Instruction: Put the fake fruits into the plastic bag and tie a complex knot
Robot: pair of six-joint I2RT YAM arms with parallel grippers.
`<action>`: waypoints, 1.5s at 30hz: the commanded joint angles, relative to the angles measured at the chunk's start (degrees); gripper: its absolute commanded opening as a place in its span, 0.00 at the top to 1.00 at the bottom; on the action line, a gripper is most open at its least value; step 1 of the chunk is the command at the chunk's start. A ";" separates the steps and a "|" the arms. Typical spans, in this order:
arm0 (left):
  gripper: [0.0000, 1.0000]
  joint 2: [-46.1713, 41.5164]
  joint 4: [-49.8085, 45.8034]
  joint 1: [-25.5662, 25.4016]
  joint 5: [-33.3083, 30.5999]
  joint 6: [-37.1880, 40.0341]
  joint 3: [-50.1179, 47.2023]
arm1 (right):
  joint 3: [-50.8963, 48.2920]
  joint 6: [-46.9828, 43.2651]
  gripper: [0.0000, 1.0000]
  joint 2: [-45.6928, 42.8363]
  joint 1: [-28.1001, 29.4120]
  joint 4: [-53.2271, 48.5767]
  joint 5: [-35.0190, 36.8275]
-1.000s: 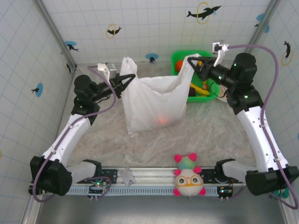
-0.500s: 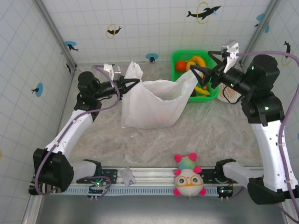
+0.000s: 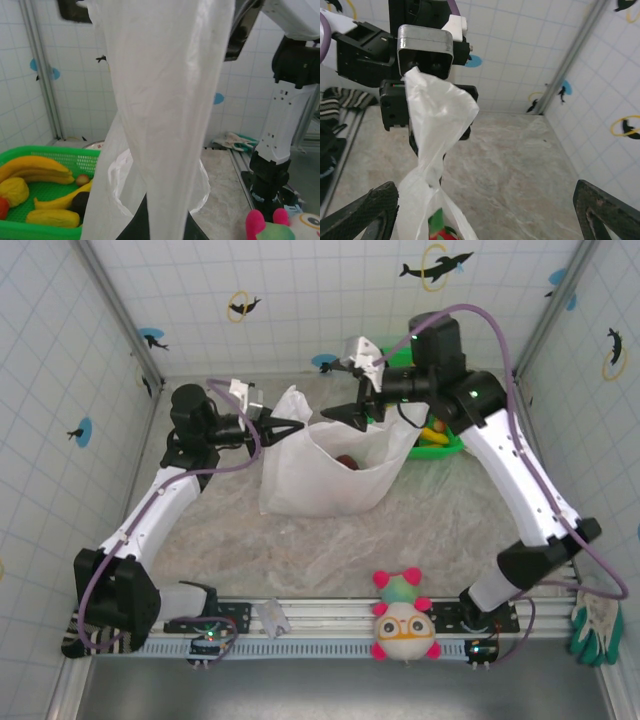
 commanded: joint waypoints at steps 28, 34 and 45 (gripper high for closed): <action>0.45 0.22 -18.22 -0.27 -0.30 15.71 5.20 | 11.07 -0.36 0.99 5.71 7.89 -3.42 1.63; 0.23 -11.79 -17.39 1.45 -22.22 11.54 -2.13 | 11.06 5.83 0.99 4.11 9.01 -2.92 14.18; 0.20 -25.16 -12.30 -6.19 -48.31 1.40 -13.39 | 10.90 10.01 0.97 3.56 11.59 -2.61 20.45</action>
